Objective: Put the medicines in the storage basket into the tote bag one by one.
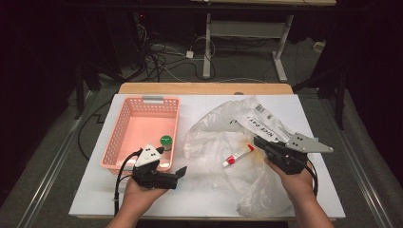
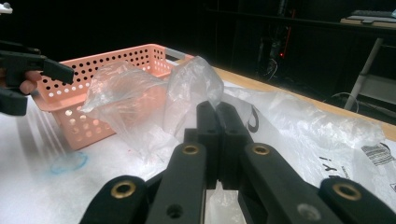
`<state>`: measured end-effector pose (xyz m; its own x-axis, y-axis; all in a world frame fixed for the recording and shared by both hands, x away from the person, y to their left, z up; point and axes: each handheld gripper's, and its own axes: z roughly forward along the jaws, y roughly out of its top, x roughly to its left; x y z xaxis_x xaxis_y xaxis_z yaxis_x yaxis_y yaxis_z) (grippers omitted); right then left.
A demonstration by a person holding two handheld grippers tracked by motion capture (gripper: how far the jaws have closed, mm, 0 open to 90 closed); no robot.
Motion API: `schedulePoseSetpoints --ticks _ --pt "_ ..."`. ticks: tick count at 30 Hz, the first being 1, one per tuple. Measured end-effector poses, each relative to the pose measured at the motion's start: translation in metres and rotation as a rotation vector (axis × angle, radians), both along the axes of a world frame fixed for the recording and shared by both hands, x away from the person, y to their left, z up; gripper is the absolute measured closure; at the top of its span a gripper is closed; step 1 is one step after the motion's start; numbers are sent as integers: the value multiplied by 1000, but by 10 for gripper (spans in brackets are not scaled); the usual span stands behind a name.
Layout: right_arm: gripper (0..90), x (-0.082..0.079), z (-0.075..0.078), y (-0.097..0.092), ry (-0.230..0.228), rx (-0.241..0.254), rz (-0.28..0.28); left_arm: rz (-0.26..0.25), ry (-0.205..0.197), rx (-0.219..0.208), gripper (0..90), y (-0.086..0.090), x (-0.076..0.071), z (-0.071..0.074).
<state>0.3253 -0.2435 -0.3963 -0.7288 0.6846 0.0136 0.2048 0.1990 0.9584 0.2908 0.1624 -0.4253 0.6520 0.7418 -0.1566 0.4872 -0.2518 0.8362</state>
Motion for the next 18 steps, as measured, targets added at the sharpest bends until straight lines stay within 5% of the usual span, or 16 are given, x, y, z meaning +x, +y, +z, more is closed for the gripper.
schedulePoseSetpoints --ticks 10,18 --pt "900 0 0 0 -4 -8 -2 85 30 -12 0 31 12 -5" --pt "900 1 -1 -2 -3 -7 -5 150 31 43 0 48 16 -9"
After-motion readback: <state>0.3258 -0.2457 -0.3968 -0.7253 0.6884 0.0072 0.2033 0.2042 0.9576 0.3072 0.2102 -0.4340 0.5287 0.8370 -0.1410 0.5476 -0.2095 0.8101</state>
